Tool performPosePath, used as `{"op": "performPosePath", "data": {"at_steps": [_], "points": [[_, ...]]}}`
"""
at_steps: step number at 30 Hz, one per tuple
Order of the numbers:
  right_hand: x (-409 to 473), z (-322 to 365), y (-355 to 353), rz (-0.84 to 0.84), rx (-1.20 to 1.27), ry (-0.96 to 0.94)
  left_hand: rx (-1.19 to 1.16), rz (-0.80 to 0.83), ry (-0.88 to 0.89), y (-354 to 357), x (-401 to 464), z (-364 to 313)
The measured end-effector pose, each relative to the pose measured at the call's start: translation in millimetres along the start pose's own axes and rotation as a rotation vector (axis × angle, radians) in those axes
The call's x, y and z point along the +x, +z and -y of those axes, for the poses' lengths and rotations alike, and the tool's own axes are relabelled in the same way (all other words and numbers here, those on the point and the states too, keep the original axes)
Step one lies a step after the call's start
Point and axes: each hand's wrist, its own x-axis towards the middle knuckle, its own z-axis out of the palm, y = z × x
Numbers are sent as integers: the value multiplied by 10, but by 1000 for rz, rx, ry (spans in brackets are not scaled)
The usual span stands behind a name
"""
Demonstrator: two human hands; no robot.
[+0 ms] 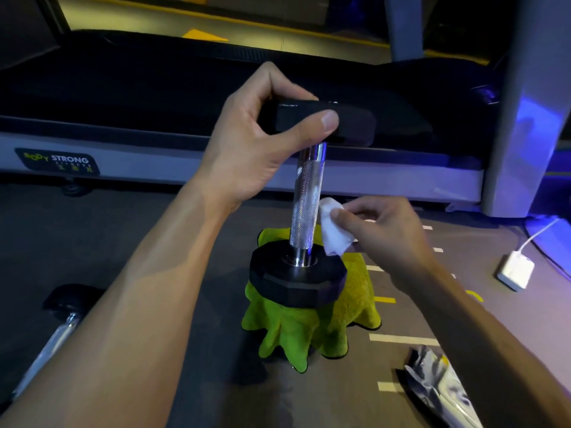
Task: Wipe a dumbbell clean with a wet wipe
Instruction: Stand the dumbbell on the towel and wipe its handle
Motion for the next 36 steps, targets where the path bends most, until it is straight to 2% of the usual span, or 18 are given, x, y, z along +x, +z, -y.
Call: {"op": "performPosePath", "data": {"at_steps": [2, 4, 6, 8, 10, 13, 18, 23, 29, 33, 36], "points": [[62, 43, 54, -8, 73, 37, -3, 5, 9, -8, -11, -4], [141, 60, 53, -98, -43, -74, -15, 10, 17, -16, -18, -4], [166, 147, 47, -50, -199, -161, -16, 8, 26, -20, -16, -2], [185, 222, 54, 37, -229, -163, -15, 9, 27, -18, -12, -6], [208, 294, -2, 4, -272, -178, -20, 7, 21, -17, -15, -3], [210, 351, -16, 65, -370, -203, -17, 7, 21, -13, -16, -8], [174, 380, -4, -91, -530, -257, -13, 11, 17, -17, -22, -15], [213, 484, -72, -88, -587, -161, -12, 15, 12, -13, -28, -21], [90, 410, -171, 111, -334, -40, -27, 6, 8, -7, -15, -5], [66, 336, -231, 159, -24, -77, -30, 0, 14, 4, -13, 4], [60, 381, -250, 256, 109, 51, -30, -8, 8, 14, -18, 13]]}}
